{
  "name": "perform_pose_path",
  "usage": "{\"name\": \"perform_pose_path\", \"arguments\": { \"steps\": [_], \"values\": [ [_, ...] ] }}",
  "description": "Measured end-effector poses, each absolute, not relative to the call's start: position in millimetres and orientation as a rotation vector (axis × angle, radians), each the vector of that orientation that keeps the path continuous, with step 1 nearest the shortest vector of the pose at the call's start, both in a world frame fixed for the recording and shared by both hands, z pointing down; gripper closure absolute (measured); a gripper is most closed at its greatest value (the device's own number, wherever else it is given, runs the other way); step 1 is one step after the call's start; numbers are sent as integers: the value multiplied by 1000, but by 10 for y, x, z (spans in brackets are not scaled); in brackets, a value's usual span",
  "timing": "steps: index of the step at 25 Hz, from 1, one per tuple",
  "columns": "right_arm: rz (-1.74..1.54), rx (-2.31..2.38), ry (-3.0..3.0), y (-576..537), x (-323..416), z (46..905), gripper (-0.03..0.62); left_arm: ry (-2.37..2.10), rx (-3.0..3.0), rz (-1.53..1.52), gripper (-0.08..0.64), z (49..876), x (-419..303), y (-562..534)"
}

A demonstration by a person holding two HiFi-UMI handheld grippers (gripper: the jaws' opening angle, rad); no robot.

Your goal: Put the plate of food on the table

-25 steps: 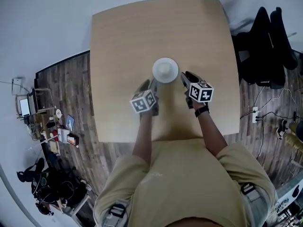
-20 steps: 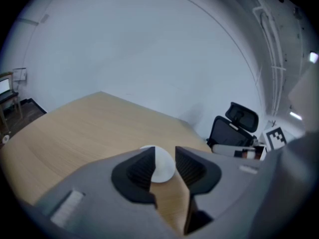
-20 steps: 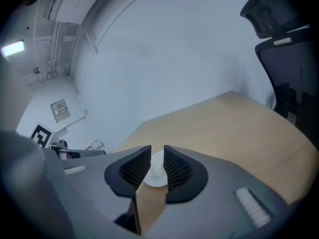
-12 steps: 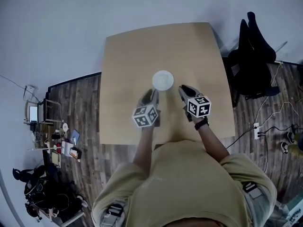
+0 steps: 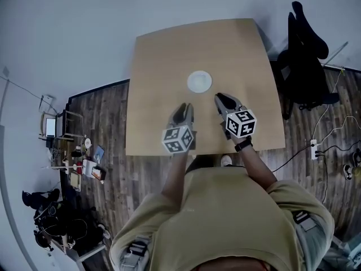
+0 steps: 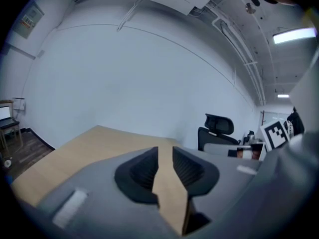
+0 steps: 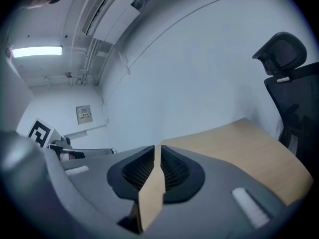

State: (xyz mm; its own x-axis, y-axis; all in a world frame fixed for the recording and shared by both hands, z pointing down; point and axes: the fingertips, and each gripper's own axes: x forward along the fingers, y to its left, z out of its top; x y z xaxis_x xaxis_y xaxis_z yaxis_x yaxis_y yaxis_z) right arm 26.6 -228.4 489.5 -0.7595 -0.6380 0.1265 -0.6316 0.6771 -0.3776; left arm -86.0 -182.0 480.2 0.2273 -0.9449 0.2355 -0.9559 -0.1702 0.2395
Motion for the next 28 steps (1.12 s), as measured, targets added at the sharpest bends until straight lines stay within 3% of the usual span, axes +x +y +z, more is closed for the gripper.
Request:
{"name": "perform_pose_path", "arguments": {
  "steps": [18,28],
  "values": [
    [-167,-1529,2759,-1130,-219,4293,588,-1745,2500,42,558,4180,-1517,-854],
    [-61,-1646,2752,-633,-497,4247,588,-1686,2506,-4,558,4317,-1746,-456]
  ]
}}
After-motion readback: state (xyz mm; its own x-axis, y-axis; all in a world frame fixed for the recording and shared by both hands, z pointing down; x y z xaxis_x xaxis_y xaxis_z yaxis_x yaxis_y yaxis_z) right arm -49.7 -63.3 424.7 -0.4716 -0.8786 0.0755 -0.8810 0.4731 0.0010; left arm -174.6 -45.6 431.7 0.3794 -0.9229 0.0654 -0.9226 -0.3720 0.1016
